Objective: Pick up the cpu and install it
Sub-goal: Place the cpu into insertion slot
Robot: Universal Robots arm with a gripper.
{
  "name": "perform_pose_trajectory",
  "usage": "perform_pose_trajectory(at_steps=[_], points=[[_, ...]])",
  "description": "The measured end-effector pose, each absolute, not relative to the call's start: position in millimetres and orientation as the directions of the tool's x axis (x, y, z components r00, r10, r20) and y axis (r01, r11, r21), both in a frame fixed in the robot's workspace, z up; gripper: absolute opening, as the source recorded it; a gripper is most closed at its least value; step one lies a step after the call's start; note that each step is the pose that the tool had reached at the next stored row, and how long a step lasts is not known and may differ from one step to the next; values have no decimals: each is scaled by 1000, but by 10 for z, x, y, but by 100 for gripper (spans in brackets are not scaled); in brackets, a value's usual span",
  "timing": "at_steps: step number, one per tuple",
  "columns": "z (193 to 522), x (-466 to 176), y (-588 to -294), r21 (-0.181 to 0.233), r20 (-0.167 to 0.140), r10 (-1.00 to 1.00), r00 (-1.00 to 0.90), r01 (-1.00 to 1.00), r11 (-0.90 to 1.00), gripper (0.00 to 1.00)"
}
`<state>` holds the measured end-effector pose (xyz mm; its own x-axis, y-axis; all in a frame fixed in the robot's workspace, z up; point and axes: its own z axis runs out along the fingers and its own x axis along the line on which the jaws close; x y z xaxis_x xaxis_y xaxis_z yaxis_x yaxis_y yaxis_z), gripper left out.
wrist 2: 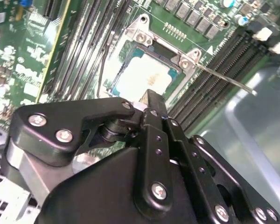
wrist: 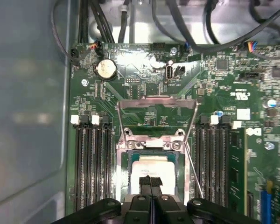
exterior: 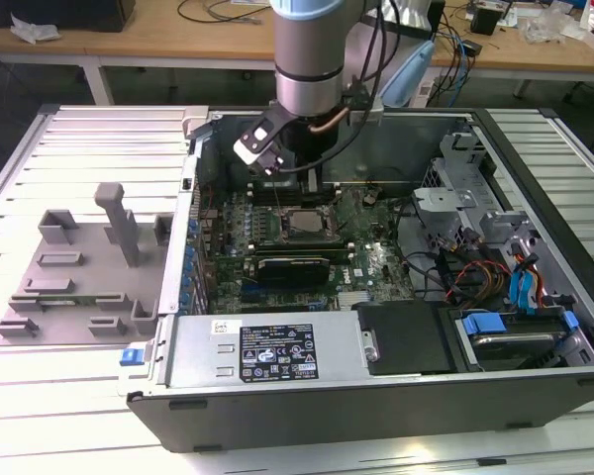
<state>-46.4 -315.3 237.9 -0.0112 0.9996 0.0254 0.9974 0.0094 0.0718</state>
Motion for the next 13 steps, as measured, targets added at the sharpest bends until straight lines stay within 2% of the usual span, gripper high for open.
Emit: perform_pose_trajectory(at_steps=[4,13], points=[[2500,-464,-3153,72,25,1000,-11,997,9,11],[2553,-464,-3183,72,28,1000,-11,997,9,11]])
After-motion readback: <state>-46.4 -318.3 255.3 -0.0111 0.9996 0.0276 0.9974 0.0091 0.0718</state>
